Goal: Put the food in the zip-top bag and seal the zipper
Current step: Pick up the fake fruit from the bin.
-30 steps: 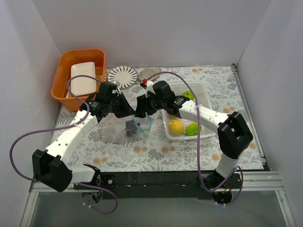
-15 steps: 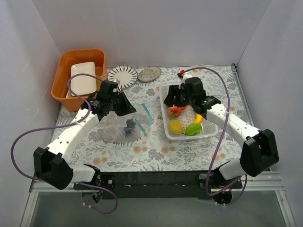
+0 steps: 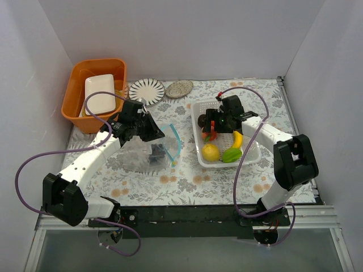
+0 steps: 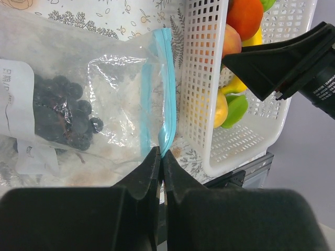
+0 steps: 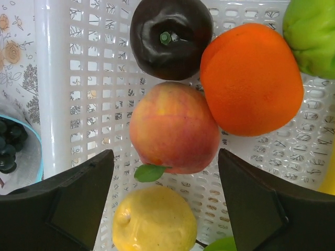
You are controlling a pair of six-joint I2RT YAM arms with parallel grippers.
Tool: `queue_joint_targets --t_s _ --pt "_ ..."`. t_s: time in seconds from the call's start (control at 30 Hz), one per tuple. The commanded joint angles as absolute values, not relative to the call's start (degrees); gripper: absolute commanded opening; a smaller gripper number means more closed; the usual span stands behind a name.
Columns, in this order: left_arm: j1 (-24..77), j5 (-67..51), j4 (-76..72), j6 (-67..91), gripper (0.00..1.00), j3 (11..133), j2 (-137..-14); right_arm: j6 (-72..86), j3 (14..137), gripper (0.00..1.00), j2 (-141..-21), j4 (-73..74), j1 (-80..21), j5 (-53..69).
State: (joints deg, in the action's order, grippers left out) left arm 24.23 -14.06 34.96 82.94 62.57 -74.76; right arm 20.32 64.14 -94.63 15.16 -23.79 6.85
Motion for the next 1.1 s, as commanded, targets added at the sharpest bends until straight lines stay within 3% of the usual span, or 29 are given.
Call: queue_joint_targets --t_s 0.0,0.4,0.83,0.9,0.97,1.07 --pt "24.4 -14.7 33.8 82.6 0.00 62.1 -73.7 19.9 67.3 0.88 -96.3 14.7 -23.7 7.9" --pt "24.3 -15.2 33.8 81.7 0.00 62.6 -74.1 20.2 67.9 0.84 -100.4 13.8 -23.6 7.1" --pt "24.3 -14.4 34.5 81.6 0.00 62.5 -73.9 20.5 64.0 0.37 -97.0 9.8 -23.7 8.1" --pt "24.3 -14.4 34.5 81.5 0.00 62.6 -73.8 20.5 63.9 0.36 -96.9 9.8 -23.7 8.4" --pt "24.3 -14.3 34.7 81.5 0.00 62.6 -73.8 20.2 63.7 0.28 -96.1 9.8 -23.8 9.1" --pt "24.3 -14.2 34.8 81.4 0.00 62.6 -73.7 20.8 62.5 0.28 -93.6 9.8 -23.8 9.7"
